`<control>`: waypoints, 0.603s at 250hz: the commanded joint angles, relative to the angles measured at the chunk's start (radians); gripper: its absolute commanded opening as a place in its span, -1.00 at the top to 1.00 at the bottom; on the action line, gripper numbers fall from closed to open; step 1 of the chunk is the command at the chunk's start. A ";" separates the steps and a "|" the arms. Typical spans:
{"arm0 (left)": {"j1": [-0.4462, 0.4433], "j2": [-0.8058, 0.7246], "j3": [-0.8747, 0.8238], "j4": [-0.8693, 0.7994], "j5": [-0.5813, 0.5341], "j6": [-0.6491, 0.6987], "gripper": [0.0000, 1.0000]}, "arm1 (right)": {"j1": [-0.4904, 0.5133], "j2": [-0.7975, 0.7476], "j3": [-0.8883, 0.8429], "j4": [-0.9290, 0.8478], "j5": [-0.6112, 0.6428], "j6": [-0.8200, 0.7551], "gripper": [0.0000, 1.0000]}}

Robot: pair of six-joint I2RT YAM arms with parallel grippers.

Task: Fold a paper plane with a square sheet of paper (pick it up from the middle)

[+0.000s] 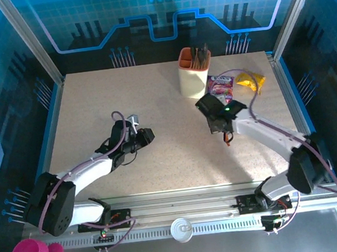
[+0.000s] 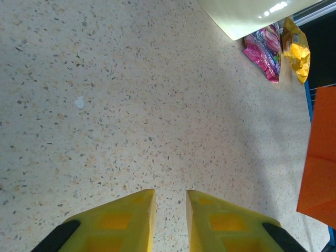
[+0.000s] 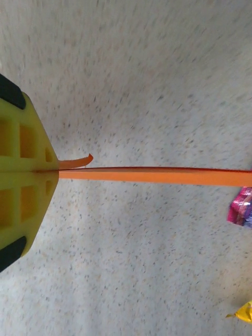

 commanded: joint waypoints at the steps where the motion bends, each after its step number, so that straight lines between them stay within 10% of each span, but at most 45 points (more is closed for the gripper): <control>1: 0.012 -0.031 -0.018 -0.037 0.000 -0.004 0.54 | 0.070 0.116 0.043 -0.105 0.179 0.074 1.00; 114: 0.044 -0.116 -0.028 -0.107 0.024 0.009 0.56 | 0.344 0.527 0.278 -0.152 0.043 0.336 1.00; 151: 0.060 -0.130 -0.024 -0.134 0.037 0.013 0.56 | 0.364 0.535 0.309 -0.054 -0.093 0.342 0.32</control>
